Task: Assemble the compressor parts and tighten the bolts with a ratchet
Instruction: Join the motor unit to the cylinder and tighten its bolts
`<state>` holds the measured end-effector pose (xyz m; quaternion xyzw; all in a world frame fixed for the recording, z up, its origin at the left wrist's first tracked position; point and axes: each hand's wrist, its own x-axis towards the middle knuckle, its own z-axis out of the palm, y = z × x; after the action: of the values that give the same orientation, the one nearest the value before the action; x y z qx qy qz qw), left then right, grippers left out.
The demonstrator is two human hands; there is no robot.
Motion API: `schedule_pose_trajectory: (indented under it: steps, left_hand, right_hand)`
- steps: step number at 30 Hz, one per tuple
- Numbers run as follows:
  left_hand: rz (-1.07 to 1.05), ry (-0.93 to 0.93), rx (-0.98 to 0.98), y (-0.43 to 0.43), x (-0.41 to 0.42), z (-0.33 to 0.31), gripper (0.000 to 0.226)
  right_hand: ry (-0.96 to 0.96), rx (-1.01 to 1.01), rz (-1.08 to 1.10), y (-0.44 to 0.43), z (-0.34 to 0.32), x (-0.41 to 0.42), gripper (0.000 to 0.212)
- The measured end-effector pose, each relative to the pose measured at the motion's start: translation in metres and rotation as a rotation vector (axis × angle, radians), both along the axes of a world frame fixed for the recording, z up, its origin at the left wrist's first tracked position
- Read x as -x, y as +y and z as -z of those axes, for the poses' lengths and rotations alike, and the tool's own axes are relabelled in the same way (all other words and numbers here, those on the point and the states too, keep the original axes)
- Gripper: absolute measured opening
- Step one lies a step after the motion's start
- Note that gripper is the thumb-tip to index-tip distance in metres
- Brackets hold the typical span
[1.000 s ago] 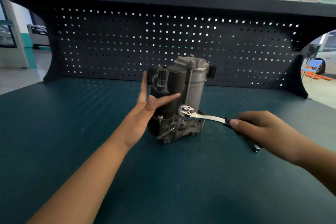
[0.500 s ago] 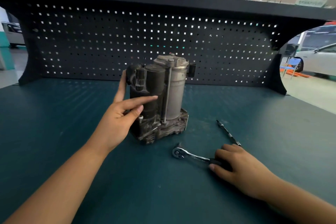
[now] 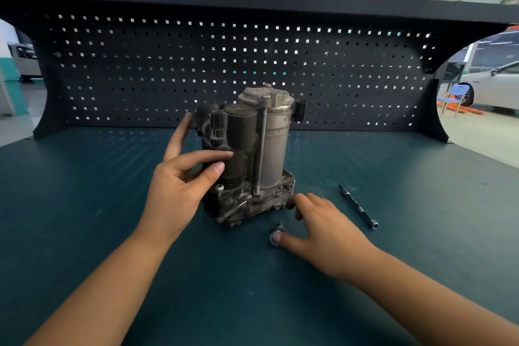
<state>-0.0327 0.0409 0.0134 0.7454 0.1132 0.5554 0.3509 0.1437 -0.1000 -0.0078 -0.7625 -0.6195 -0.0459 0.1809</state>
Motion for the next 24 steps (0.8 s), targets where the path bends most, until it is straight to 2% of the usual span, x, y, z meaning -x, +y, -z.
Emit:
schedule_pose_trajectory:
  steps: [3,8,11,14,18,24]
  left_hand:
    - [0.014,-0.001,-0.016,-0.001,0.0,0.0,0.021]
    - [0.054,0.006,-0.005,-0.005,0.002,-0.001,0.023]
    - [0.051,0.003,0.009,-0.008,0.003,-0.002,0.021]
    - [0.056,0.005,0.014,-0.01,0.004,-0.003,0.021]
    - [0.072,0.034,-0.009,-0.011,0.009,-0.001,0.021]
    - [0.011,0.078,0.012,0.004,0.027,0.003,0.041]
  right_hand:
    - [0.148,-0.129,-0.001,0.001,-0.008,-0.003,0.053]
    - [0.345,-0.377,-0.009,0.011,-0.026,0.006,0.083]
    - [0.559,-0.493,-0.013,0.019,-0.042,0.007,0.104]
    - [0.658,-0.611,-0.089,0.02,-0.064,0.003,0.115]
    - [0.543,-0.56,-0.196,0.017,-0.098,-0.001,0.11]
    - [0.234,-0.504,-0.138,0.015,-0.105,0.021,0.105]
